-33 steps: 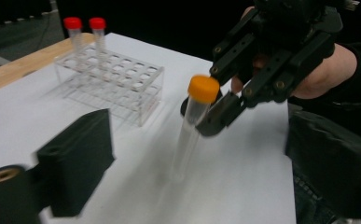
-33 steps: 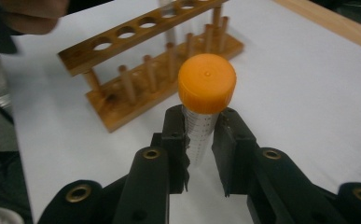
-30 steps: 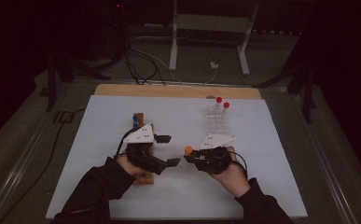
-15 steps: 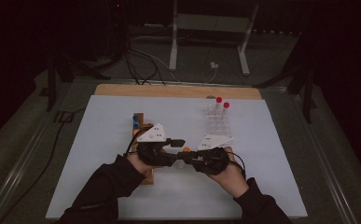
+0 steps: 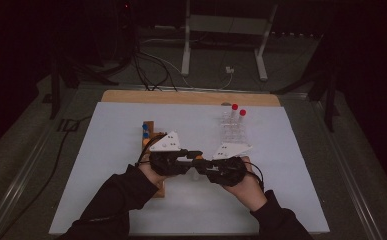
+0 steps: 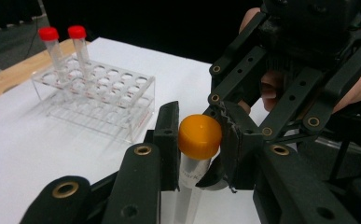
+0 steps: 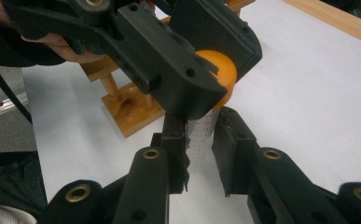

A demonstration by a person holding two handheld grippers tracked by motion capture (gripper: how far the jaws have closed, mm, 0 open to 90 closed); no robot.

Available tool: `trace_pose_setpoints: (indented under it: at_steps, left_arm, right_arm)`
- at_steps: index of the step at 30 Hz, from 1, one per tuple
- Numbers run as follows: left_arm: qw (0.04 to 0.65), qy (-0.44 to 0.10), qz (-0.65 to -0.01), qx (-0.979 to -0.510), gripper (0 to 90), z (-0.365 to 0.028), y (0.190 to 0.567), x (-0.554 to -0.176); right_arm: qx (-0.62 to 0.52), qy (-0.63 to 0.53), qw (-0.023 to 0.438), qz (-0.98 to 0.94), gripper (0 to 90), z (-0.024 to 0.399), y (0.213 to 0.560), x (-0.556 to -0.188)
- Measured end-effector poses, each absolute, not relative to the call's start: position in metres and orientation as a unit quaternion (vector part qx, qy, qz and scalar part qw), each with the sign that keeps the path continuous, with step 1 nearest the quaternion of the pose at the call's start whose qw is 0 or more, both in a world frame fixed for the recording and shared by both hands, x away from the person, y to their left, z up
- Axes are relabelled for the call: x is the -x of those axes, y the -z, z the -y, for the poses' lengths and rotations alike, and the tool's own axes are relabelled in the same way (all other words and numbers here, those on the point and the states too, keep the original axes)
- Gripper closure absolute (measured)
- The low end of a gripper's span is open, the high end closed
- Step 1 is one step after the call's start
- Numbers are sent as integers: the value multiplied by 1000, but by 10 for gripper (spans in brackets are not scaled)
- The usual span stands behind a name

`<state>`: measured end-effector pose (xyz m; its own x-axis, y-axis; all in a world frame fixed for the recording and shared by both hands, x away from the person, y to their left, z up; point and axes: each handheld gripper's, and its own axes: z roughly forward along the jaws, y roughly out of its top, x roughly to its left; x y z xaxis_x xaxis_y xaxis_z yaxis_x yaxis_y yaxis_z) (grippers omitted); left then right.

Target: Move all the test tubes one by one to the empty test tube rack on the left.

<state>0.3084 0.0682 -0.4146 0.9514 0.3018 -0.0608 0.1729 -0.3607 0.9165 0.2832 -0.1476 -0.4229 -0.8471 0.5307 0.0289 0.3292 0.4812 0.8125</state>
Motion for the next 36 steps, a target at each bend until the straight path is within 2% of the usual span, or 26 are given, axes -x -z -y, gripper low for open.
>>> trace_pose_setpoints:
  at_steps: [2,5,12,13,15,16,17,19,20,21,22,23,24,25,29,36]
  left_arm:
    - [548,-61,-146,-821,715,-71,412,-309]
    - [550,-71,-148,-819,717,-78,405,-310]
    - [558,-96,-160,-808,717,-98,394,-312]
    - [559,-100,-163,-807,717,-101,392,-313]
    - [561,-108,-172,-803,717,-112,387,-315]
    - [561,-108,-172,-803,718,-112,387,-315]
    - [561,-111,-175,-801,717,-116,385,-316]
    - [557,-123,-183,-801,718,-126,382,-316]
    - [557,-123,-183,-801,718,-126,382,-316]
    - [557,-128,-189,-799,718,-133,380,-316]
    - [557,-128,-189,-799,718,-133,380,-316]
    - [556,-131,-192,-798,718,-136,379,-316]
    - [556,-134,-196,-796,718,-140,379,-316]
    - [556,-138,-201,-794,718,-146,378,-316]
    - [556,-147,-212,-790,718,-156,377,-315]
    - [553,-160,-226,-785,718,-171,374,-315]
  right_arm:
    - [-251,-449,113,-850,696,149,422,-283]
    - [-254,-462,128,-840,597,155,419,-281]
    - [-270,-483,143,-821,478,171,415,-279]
    - [-277,-489,150,-813,415,177,415,-279]
    - [-287,-496,155,-805,356,183,415,-280]
    - [-287,-496,155,-805,356,183,415,-280]
    - [-301,-501,157,-796,293,188,415,-281]
    - [-308,-506,158,-790,233,192,416,-282]
    - [-308,-506,158,-790,233,192,416,-282]
    - [-318,-508,161,-785,172,195,416,-282]
    - [-318,-508,161,-785,172,195,416,-282]
    - [-319,-507,164,-784,113,198,415,-283]
    - [-319,-507,164,-784,113,198,415,-283]
    - [-316,-509,160,-784,62,200,415,-283]
    - [-319,-509,161,-783,0,203,414,-283]
    - [-321,-512,163,-780,0,205,413,-283]
